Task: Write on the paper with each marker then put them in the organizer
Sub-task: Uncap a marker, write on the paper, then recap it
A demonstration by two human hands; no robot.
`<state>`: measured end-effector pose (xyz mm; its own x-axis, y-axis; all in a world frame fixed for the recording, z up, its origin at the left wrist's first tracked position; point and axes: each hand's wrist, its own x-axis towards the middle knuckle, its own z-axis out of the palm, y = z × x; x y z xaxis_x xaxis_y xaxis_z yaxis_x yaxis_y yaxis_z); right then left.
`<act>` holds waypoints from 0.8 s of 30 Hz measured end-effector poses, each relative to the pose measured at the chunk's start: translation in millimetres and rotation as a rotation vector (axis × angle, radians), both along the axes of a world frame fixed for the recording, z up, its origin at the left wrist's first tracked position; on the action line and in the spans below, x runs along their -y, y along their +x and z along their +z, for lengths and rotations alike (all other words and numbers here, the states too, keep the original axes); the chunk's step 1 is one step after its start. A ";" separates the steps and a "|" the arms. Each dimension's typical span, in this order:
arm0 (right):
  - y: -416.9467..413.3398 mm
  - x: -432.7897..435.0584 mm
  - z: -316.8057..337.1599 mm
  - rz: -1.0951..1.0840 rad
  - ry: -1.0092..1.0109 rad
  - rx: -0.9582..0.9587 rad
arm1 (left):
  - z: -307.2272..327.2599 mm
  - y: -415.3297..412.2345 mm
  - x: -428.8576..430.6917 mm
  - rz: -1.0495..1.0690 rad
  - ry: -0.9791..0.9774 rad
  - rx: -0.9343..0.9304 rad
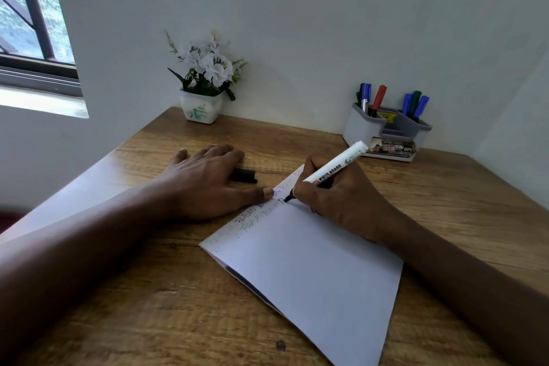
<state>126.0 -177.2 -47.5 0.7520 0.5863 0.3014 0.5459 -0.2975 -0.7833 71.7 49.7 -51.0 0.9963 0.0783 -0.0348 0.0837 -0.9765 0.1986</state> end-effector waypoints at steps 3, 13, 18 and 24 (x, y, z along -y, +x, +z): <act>1.0 -0.3 -0.5 -0.013 0.003 0.014 | -0.7 0.0 -0.2 -0.002 0.001 0.004; -0.4 -1.6 0.0 -0.034 0.015 -0.020 | -0.3 0.3 -1.2 -0.004 -0.004 -0.003; 0.1 -2.9 -2.5 -0.085 0.046 -0.003 | -0.5 0.6 -0.7 0.000 -0.007 0.000; -1.0 -3.7 -1.6 -0.079 0.029 -0.009 | 0.6 -0.5 -0.6 -0.001 -0.009 0.000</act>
<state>125.0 -173.5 -49.1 0.7984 0.5162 0.3100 0.5141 -0.3166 -0.7971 71.2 50.3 -50.5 0.9964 0.0768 -0.0356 0.0826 -0.9748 0.2074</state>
